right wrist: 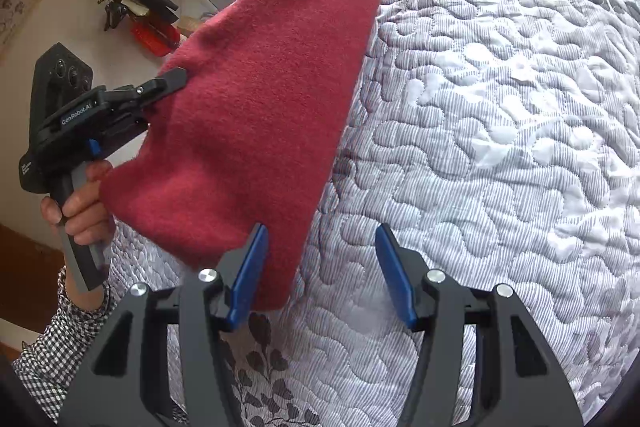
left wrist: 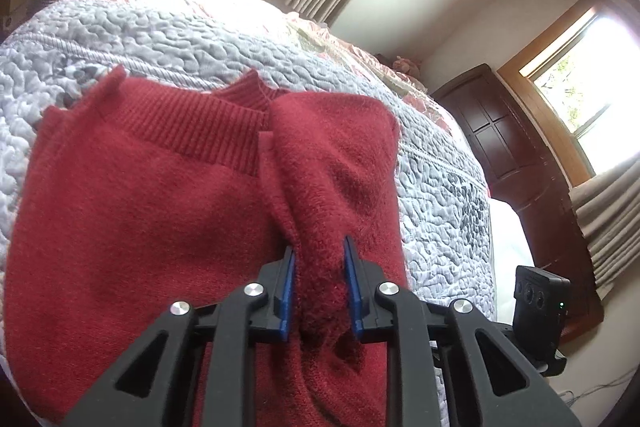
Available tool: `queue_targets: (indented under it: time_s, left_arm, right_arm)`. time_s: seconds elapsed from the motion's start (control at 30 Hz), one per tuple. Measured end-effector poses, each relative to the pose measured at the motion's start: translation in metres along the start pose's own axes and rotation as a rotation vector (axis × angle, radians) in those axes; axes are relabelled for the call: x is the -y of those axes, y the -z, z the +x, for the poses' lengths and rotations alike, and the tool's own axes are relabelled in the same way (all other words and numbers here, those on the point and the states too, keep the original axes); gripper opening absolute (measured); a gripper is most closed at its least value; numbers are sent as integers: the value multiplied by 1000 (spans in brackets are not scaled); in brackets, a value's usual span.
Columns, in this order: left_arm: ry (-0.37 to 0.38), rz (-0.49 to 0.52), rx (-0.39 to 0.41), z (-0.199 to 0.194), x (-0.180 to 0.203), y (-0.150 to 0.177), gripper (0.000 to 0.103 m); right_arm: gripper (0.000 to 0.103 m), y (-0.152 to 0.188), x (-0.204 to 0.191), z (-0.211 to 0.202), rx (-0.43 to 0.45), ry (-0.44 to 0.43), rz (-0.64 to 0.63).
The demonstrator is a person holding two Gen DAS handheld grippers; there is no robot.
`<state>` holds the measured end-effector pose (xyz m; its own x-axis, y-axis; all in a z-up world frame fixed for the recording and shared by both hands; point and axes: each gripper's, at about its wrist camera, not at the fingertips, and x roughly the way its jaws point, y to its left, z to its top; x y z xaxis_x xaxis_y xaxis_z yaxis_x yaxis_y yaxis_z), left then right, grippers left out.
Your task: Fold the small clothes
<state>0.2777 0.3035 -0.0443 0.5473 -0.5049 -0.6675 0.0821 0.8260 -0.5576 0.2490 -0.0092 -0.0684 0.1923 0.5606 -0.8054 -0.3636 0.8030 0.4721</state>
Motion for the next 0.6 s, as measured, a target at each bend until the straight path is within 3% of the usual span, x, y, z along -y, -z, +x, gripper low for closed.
queue_targets:
  time_s: [0.4, 0.6]
  left_arm:
    - [-112, -8, 132, -88, -56, -23, 21]
    - [-176, -54, 90, -95, -110, -16, 21]
  right_arm:
    - [56, -6, -28, 18, -26, -11, -43]
    - [57, -8, -45, 28, -47, -18, -68]
